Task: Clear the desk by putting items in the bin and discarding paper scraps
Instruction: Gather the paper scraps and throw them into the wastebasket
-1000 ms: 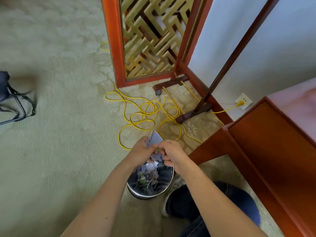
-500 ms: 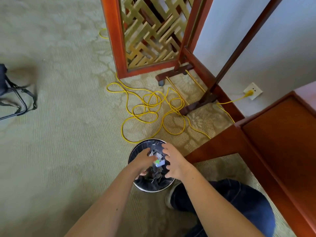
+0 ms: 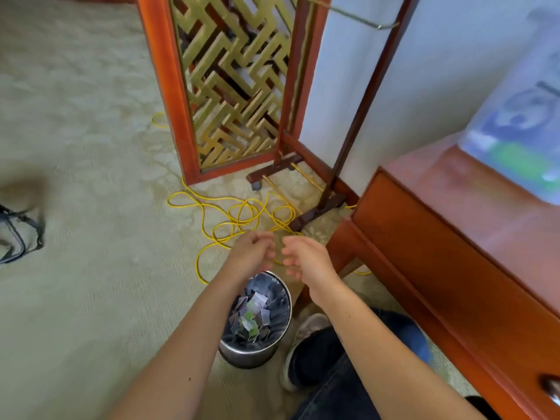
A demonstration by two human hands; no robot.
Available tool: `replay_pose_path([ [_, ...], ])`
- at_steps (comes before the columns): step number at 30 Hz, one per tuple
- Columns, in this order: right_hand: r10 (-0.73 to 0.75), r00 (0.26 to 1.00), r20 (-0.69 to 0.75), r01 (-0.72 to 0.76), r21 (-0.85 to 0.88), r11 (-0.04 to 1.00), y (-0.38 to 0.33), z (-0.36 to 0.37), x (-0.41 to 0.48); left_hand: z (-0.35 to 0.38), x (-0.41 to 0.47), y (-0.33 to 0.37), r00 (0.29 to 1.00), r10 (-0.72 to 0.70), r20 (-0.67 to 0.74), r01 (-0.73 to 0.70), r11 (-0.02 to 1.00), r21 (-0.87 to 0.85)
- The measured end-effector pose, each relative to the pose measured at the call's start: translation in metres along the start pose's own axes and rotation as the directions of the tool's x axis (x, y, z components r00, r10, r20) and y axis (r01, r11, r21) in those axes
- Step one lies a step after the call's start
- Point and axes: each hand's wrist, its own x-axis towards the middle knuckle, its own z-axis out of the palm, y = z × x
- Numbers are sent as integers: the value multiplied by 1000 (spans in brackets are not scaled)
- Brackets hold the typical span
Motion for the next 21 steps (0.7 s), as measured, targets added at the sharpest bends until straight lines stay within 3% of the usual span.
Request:
replay_pose_path([
  [5, -260, 965, -39, 261, 18, 965, -52, -29, -63, 24, -53, 61, 975, 215, 63, -213, 976, -40],
  [13, -557, 813, -170, 574, 74, 815, -112, -111, -170, 91, -148, 138, 856, 462, 233, -462, 885, -59],
  [21, -661, 628, -412, 718, -21, 696, -126, -231, -258, 207, -235, 170, 706, 545, 453, -558, 821, -118],
])
